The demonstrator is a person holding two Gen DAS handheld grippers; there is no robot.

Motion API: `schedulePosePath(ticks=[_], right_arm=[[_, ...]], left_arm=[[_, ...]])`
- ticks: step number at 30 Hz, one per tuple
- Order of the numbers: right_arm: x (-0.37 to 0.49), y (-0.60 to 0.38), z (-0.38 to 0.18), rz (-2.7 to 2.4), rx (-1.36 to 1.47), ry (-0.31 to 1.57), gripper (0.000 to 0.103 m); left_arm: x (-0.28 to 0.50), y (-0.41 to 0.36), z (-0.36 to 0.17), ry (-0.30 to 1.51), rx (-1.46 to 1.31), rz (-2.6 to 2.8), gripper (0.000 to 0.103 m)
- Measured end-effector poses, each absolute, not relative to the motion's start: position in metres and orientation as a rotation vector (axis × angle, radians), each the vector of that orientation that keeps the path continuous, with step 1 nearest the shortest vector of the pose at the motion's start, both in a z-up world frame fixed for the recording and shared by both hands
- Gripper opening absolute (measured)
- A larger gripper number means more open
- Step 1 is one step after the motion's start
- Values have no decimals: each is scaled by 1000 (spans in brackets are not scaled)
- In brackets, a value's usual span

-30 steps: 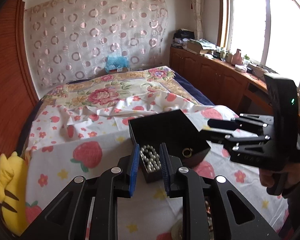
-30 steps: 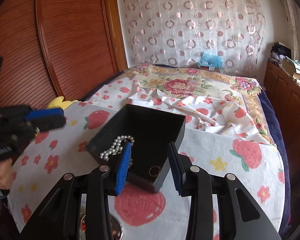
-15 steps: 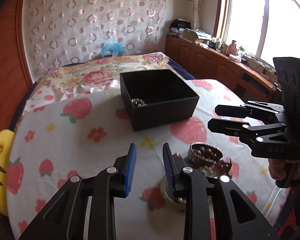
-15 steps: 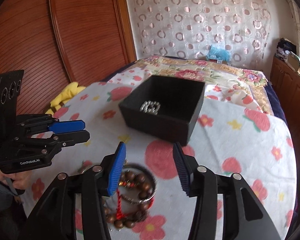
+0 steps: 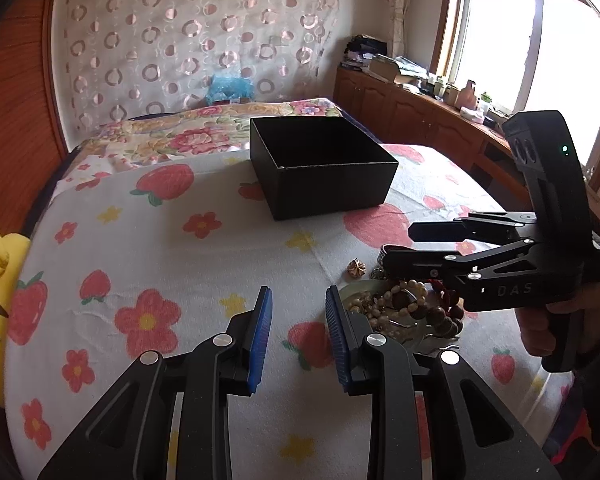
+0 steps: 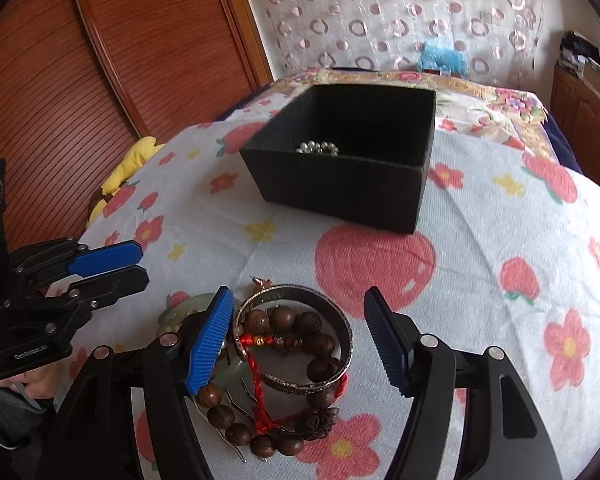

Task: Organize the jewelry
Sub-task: 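Move both tools back to the jewelry pile, right tool toward the silver bangle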

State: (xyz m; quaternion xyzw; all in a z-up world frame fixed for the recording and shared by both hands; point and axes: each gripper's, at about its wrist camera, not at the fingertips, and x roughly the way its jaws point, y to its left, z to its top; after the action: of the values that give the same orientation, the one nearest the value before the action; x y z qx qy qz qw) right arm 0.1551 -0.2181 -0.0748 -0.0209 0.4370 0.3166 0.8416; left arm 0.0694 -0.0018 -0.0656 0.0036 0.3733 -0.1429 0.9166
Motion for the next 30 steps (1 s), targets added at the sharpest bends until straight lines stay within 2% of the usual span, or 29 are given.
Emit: schedulePosePath(ticks=[14, 16, 20, 30], right_arm=[[156, -225, -82, 694, 27, 980, 70], [157, -224, -83, 714, 38, 988, 63], [157, -223, -83, 714, 33, 990, 62], [159, -232, -60, 677, 16, 903, 62]], left_arm=[[64, -5, -65, 766, 6, -299, 27], [64, -6, -66, 770, 6, -299, 27], [63, -8, -66, 770, 9, -300, 27], [63, -9, -66, 772, 6, -304, 27]])
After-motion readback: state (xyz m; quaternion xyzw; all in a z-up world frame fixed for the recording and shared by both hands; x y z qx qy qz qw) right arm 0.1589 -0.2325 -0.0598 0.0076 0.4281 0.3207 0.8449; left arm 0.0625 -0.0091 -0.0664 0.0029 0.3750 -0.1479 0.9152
